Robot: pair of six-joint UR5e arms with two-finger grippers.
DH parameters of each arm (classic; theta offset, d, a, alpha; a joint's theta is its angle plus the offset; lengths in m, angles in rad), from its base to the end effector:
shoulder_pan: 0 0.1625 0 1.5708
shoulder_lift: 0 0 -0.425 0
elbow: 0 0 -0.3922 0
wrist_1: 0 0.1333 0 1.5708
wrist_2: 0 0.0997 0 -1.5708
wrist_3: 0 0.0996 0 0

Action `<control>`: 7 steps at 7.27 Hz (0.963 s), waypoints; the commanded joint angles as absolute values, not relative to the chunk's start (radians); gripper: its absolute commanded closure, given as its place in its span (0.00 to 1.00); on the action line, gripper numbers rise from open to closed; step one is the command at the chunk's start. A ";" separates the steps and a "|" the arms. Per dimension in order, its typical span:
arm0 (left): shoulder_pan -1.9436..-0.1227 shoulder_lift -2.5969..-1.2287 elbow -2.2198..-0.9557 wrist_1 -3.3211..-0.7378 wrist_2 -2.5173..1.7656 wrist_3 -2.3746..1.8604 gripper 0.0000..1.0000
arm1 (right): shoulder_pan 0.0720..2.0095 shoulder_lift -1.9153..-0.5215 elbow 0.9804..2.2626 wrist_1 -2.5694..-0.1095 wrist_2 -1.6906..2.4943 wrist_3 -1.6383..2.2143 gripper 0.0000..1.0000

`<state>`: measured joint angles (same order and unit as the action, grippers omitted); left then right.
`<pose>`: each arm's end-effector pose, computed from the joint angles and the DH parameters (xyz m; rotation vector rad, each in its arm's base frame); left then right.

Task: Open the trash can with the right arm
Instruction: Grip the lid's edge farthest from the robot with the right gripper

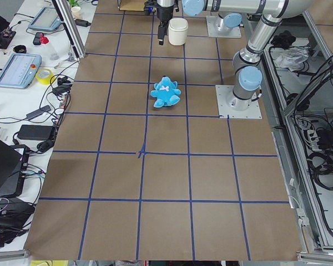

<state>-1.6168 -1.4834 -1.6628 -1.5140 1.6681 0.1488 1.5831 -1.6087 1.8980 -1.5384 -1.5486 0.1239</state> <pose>-0.1446 -0.4537 0.4903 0.2919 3.0269 -0.0717 0.1407 -0.4212 0.3493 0.1785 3.0957 0.5043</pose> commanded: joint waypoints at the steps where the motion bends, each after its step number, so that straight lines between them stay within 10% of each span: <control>1: -1.617 -1.483 -1.663 -1.514 1.667 0.149 0.00 | 1.583 -1.606 1.946 -1.540 -1.549 0.121 0.91; 7: -1.617 -1.483 -1.663 -1.514 1.667 0.149 0.00 | 1.583 -1.565 1.962 -1.546 -1.549 0.100 0.91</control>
